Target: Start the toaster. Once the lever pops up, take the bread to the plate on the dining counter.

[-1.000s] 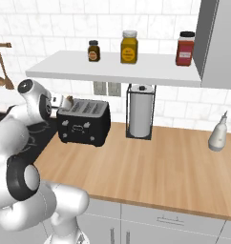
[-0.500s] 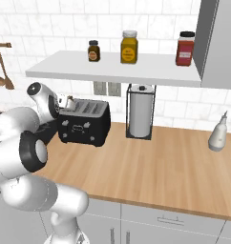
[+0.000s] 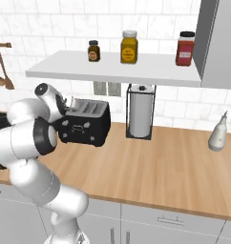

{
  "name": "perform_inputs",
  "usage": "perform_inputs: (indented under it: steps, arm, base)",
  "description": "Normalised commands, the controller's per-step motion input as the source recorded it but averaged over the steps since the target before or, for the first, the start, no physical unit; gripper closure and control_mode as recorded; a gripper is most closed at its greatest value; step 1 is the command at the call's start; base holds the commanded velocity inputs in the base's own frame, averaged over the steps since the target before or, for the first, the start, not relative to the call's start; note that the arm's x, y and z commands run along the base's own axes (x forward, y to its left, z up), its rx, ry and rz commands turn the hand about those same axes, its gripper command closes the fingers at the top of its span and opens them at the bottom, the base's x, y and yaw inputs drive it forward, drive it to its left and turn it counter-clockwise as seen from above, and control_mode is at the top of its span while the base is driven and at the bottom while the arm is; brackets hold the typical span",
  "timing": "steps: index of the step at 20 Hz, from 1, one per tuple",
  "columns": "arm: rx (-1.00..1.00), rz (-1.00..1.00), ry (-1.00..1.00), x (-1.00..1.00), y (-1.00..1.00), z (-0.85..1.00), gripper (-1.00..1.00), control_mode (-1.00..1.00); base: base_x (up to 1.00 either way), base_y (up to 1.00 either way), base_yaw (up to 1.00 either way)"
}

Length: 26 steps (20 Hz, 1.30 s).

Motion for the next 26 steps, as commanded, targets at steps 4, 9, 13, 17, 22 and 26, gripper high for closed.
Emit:
perform_inputs:
  steps: [4, 9, 13, 17, 22, 26]
  arm:
    - [0.0, 0.0, 0.0, 0.36, 0.0, -0.12, -1.0, -1.0]
    - [0.0, 0.0, 0.0, 0.32, 0.0, -0.12, -1.0, -1.0]
    - [0.0, 0.0, 0.0, 0.3, 0.07, -0.06, -1.0, -1.0]
    - [0.0, 0.0, 0.0, 0.3, 0.02, -0.03, -1.0, -1.0]
    - [0.0, 0.0, 0.0, 0.26, 0.0, -0.12, 1.0, -1.0]
    - [0.0, 0.0, 0.0, 0.27, 0.0, -0.18, 1.0, -1.0]
  base:
    - [0.0, 0.0, 0.0]
    - [0.0, 0.0, 0.0]
    - [0.0, 0.0, 0.0]
    - [0.0, 0.0, 0.0]
    - [0.0, 0.0, 0.0]
    - [0.0, 0.0, 0.0]
